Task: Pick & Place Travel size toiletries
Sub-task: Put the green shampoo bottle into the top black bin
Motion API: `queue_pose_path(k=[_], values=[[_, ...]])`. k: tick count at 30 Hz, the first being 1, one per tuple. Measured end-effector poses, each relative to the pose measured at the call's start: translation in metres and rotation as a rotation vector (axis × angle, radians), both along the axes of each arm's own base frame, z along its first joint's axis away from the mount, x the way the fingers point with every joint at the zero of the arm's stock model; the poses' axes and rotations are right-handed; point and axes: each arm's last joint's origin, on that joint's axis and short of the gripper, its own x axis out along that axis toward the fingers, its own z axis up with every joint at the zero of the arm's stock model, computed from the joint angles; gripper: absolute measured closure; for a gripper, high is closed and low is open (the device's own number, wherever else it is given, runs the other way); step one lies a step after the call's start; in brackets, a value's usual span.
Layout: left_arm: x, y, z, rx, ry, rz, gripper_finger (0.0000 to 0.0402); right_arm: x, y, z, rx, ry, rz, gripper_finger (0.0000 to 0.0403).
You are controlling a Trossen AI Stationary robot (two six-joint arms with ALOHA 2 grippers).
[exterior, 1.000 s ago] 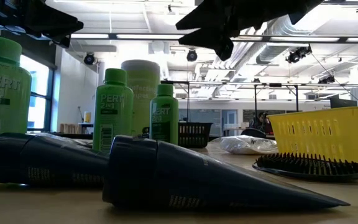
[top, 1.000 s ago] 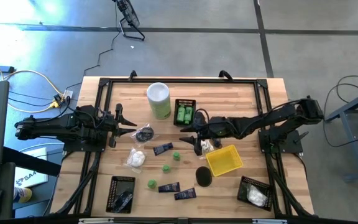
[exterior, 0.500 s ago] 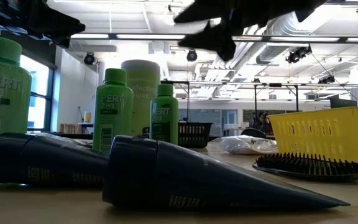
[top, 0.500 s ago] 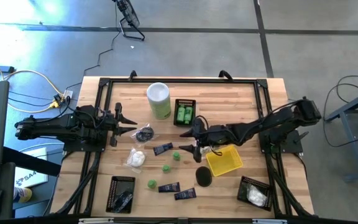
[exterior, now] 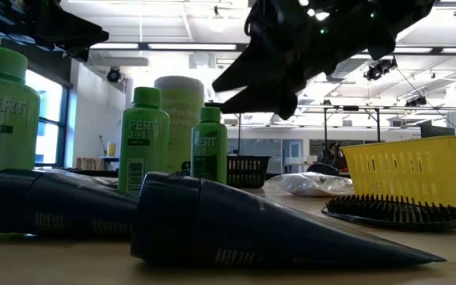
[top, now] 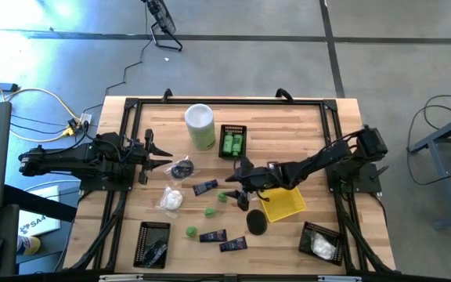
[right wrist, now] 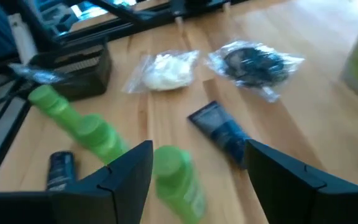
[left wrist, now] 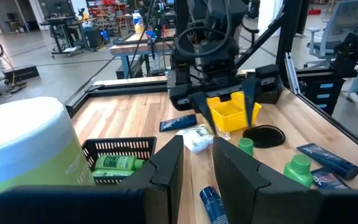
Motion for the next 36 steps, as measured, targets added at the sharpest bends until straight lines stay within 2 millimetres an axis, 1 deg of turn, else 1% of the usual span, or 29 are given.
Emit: queue_pose_path(k=[5, 18, 21, 28, 36], values=[[0.000, 0.000, 0.000, 0.000, 0.000, 0.002, 0.0318, -0.001, 0.006, 0.000, -0.001, 0.004, 0.023, 0.0158], [0.000, 0.000, -0.002, -0.010, 0.025, 0.002, 0.0318, -0.001, 0.006, -0.001, 0.014, 0.008, -0.003, 0.0158], [0.000, 0.000, -0.004, -0.011, 0.040, 0.003, 0.0318, 0.001, 0.007, -0.008, 0.017, 0.016, 0.000, 0.0158], [0.000, 0.000, -0.005, -0.013, 0.051, 0.002, 0.0318, 0.008, 0.010, -0.032, 0.075, 0.055, 0.001, 0.0158], [0.000, 0.000, -0.005, -0.013, 0.051, 0.000, 0.0318, 0.011, 0.009, -0.043, 0.092, 0.065, 0.006, 0.0158]])
